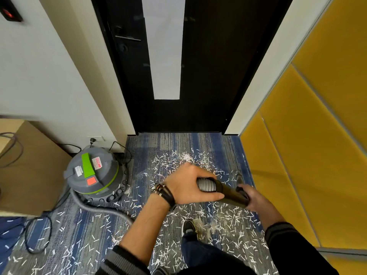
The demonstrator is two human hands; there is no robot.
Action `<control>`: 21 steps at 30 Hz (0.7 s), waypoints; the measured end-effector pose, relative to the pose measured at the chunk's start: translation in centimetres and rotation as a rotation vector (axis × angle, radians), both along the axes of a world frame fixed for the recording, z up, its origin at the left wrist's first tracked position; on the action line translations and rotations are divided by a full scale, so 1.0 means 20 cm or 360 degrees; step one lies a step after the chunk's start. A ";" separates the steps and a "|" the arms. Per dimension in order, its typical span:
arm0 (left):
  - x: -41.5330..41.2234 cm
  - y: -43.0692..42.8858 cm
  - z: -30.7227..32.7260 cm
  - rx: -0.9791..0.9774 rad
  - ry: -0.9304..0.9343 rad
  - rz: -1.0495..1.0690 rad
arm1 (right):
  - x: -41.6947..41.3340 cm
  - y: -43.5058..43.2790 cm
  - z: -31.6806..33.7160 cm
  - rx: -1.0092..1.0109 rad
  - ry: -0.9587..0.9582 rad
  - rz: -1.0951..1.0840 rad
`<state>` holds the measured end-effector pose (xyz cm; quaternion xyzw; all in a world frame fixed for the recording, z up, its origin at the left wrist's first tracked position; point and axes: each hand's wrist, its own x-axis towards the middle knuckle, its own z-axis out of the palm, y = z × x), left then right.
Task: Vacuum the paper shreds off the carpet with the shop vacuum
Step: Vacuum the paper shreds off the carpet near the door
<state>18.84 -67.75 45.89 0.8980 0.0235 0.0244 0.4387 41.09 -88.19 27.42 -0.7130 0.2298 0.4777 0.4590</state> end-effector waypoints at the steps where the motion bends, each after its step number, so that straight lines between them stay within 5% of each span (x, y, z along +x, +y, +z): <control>1: 0.00 -0.01 -0.01 0.0000 0.0020 -0.0012 | 0.00 0.00 -0.03 -0.0023 0.0004 0.0014; 21: -0.04 0.02 0.04 0.0117 0.0023 -0.0070 | -0.08 0.06 0.06 0.0026 -0.0031 -0.0012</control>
